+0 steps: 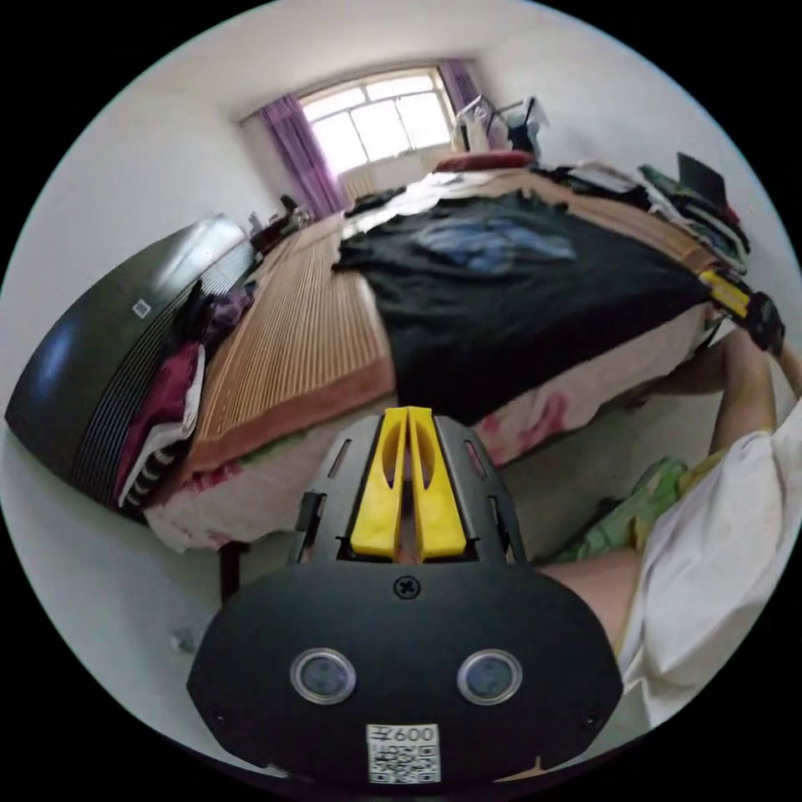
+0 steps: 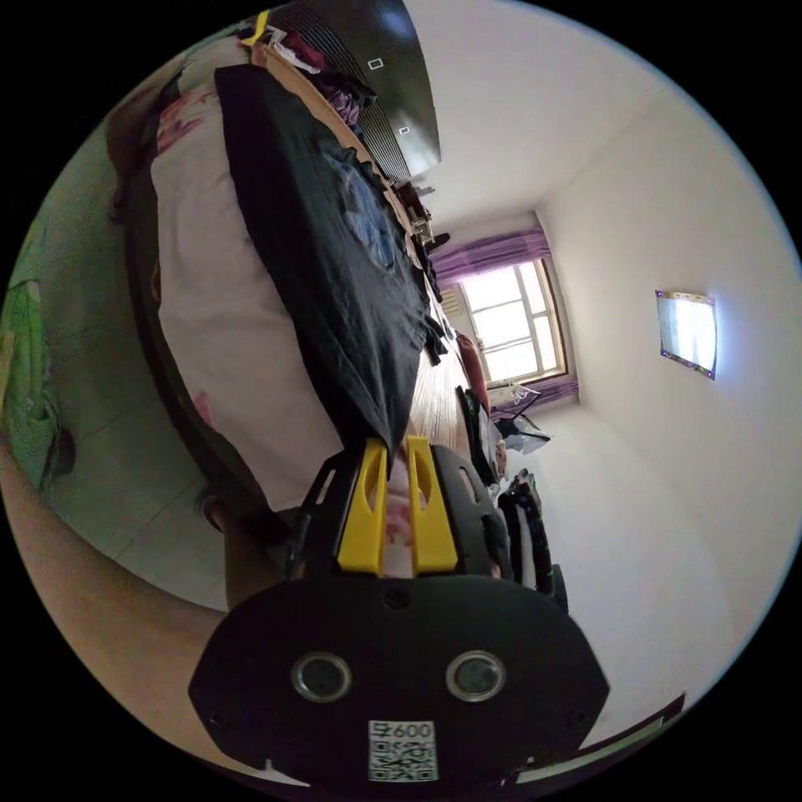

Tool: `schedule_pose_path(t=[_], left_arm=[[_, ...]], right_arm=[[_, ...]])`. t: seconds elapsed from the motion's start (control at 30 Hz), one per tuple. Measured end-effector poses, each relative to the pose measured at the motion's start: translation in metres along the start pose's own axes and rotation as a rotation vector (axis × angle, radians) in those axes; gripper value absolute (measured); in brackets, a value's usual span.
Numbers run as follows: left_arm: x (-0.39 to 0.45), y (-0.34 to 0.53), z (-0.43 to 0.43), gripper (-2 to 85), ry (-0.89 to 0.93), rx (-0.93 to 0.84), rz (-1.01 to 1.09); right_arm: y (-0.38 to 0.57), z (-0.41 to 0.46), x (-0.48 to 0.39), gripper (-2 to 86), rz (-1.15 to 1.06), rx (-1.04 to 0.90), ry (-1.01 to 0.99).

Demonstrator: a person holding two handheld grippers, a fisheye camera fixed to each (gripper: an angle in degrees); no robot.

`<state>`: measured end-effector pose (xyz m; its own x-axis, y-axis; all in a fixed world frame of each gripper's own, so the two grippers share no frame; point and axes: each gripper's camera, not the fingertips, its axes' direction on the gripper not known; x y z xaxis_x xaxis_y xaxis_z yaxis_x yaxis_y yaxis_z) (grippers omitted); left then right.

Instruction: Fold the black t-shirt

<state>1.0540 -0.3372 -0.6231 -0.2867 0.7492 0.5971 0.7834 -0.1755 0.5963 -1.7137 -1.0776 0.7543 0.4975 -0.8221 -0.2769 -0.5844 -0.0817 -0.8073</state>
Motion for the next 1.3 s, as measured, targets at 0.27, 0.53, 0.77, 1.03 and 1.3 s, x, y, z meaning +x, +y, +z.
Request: schedule_pose_path(t=[0.27, 0.53, 0.77, 1.03, 1.3], left_arm=[[-0.037, -0.056, 0.228, 0.4, 0.096, -0.147, 0.097], [-0.117, 0.005, 0.310, 0.2, 0.090, 0.030, 0.015], [-0.185, 0.004, 0.383, 0.2, 0.063, 0.067, -0.011], [-0.272, -0.025, 0.446, 0.2, 0.072, 0.098, -0.015], [-0.338, -0.099, 0.491, 0.5, -0.003, 0.080, 0.111]], right_arm=[[0.023, 0.000, 0.055, -0.7, 0.121, 0.017, -0.111], [0.069, 0.034, 0.148, -0.8, 0.472, -0.161, -0.388], [0.051, 0.029, 0.247, -0.8, 0.835, -0.014, -0.463], [-0.052, 0.068, 0.259, -0.8, 0.780, 0.081, -0.817], [0.009, 0.101, 0.309, -0.8, 0.927, 0.000, -0.883]])
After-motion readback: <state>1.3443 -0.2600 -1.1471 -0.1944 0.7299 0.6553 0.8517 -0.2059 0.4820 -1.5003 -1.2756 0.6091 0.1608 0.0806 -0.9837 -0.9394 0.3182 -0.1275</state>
